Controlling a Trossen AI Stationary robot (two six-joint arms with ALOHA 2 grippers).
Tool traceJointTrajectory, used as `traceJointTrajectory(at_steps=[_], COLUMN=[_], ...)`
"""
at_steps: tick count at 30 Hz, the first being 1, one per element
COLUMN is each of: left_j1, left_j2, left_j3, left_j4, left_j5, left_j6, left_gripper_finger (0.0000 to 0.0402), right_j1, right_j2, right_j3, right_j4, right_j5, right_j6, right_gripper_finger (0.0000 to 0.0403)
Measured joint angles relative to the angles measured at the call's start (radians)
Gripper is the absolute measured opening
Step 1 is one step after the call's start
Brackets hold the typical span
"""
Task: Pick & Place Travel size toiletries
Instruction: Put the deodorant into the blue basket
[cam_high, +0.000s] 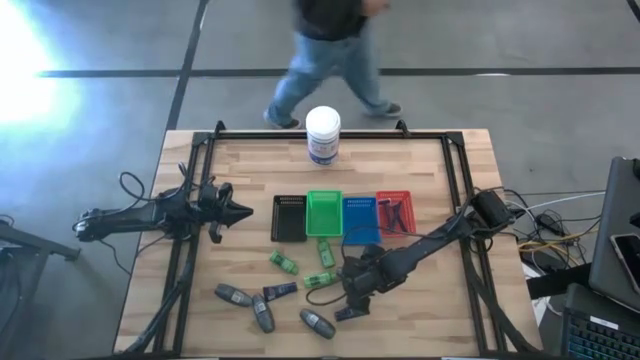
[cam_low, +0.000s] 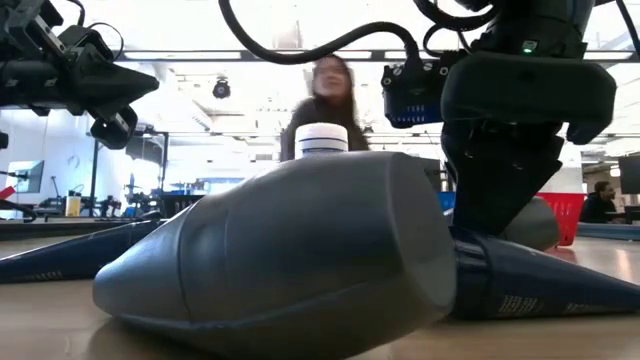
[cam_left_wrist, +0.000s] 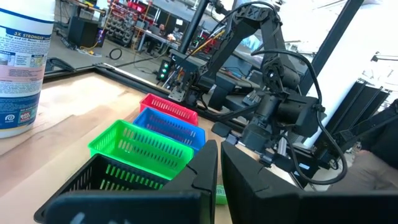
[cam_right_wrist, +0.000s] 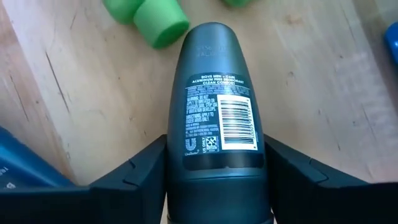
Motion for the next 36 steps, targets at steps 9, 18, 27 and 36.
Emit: traceJointTrajectory(at_steps=[9,18,27,36], left_j1=[0.0,0.0,0.0,0.0], left_j2=[0.0,0.0,0.0,0.002], left_j3=[0.0,0.0,0.0,0.0], left_j4=[0.0,-0.001,0.0,0.0], left_j5=[0.0,0.0,0.0,0.0], left_j6=[0.0,0.0,0.0,0.0], left_gripper_finger=[0.0026,0.0026,0.0026,0.0026], right_j1=[-0.004,-0.171,-0.32,-0.324], right_j2=[-0.171,-0.355,-0.341,-0.292], right_j3=[0.0,-0.067,-0.186,-0.222], right_j4=[-0.085,-0.173,-0.003,0.032], right_j5=[0.023,0.13,0.106,0.133], right_j6=[0.224,0.645,0.7,0.754], right_gripper_finger=[0.0201,0.0207,0.021,0.0272])
